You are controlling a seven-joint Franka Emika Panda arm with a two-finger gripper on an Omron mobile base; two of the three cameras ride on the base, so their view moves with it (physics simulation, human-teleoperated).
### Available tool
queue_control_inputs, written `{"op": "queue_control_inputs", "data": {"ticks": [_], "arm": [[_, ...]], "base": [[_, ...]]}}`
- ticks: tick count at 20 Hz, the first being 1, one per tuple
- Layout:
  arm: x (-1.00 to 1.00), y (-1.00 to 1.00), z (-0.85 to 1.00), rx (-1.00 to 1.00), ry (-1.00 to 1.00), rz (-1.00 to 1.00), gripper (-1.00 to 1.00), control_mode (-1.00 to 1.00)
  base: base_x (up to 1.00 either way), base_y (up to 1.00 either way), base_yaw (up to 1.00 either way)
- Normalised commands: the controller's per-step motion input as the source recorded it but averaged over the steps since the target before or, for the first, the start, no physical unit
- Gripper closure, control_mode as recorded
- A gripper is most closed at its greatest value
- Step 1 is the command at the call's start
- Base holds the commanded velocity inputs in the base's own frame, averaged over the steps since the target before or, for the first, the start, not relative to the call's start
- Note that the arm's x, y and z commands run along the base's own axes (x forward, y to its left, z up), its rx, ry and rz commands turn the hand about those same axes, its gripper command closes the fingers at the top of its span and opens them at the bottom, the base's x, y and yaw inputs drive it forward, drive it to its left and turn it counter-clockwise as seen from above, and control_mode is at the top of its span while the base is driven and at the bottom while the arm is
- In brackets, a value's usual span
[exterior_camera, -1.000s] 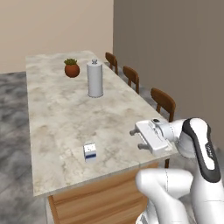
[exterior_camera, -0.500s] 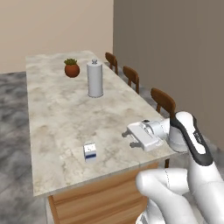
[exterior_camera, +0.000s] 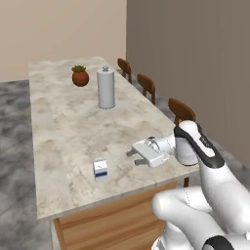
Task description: Pick the bottled drink, milk, bottled drink from the counter and place them in the open cabinet.
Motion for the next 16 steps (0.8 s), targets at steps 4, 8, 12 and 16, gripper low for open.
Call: {"op": "queue_control_inputs", "data": {"ticks": [4,8,12,16], "arm": [[-0.02,0.02,-0.54,-0.01,0.01,0.07,-1.00,-1.00],[0.00,0.00,-0.33,-0.01,0.00,0.07,-1.00,-1.00],[0.14,0.14,-0.21,-0.02,0.01,0.01,-1.00,-1.00],[0.15,0.22,-0.23,-0.04,0.00,-0.01,-1.00,-1.00]], "base": [[0.00,0.00,0.00],[0.00,0.00,0.00],[0.00,0.00,0.00],[0.00,0.00,0.00]]}}
